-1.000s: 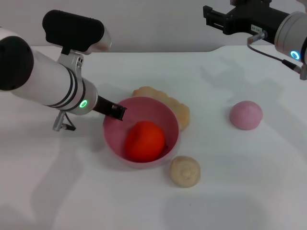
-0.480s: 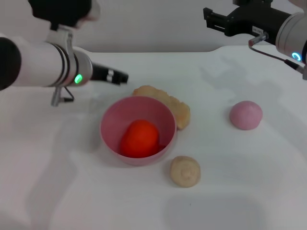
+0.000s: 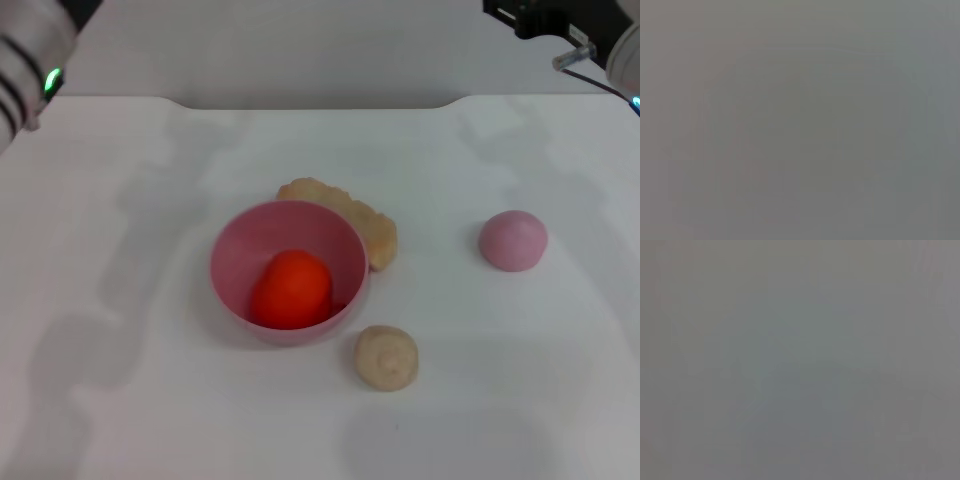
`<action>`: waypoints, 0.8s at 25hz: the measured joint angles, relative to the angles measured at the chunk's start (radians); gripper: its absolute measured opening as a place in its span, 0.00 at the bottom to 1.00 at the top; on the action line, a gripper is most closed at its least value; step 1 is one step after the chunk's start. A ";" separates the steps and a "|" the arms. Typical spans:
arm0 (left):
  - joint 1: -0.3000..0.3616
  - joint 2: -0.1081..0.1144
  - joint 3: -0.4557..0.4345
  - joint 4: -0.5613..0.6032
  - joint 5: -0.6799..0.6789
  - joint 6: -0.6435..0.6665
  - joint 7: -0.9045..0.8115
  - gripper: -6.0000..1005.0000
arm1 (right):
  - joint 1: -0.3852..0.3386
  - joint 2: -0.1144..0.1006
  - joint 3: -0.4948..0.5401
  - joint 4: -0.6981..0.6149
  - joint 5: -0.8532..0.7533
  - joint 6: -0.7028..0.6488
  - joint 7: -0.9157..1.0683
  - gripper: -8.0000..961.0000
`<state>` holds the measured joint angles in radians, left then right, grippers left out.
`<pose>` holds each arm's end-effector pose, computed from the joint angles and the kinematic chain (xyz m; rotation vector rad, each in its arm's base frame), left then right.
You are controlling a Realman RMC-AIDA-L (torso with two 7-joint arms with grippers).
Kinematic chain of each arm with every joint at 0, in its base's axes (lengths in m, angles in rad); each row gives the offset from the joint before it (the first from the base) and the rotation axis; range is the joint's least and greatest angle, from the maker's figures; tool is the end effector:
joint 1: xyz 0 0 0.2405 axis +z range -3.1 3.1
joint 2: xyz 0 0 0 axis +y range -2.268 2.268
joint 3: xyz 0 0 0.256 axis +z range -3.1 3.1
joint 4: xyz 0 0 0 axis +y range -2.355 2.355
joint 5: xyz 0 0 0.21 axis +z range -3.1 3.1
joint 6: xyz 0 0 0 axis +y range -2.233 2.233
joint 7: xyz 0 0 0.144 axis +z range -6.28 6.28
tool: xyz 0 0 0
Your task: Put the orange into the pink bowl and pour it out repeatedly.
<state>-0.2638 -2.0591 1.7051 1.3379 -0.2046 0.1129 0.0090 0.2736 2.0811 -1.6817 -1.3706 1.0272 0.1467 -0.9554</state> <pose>-0.1651 0.4015 0.0513 -1.7225 -0.4047 -0.6420 0.1650 0.3986 0.0272 -1.8968 0.3993 0.4692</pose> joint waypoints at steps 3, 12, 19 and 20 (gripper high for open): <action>0.029 0.000 -0.004 -0.032 0.000 0.091 0.002 0.80 | -0.001 0.000 -0.041 0.051 0.011 -0.115 -0.005 0.83; 0.057 -0.004 -0.023 -0.254 -0.028 0.255 -0.001 0.80 | -0.023 -0.003 -0.191 0.219 0.049 -0.593 0.133 0.83; 0.026 -0.005 -0.026 -0.489 -0.114 0.475 -0.002 0.80 | -0.021 -0.002 -0.293 0.352 0.013 -0.789 0.284 0.83; 0.026 -0.005 -0.026 -0.489 -0.114 0.475 -0.002 0.80 | -0.017 -0.002 -0.307 0.376 -0.009 -0.808 0.321 0.83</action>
<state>-0.2376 -2.0642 1.6791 0.8492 -0.3185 0.5878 0.0072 0.2562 2.0789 -1.9883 -0.9942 1.0177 -0.6613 -0.6346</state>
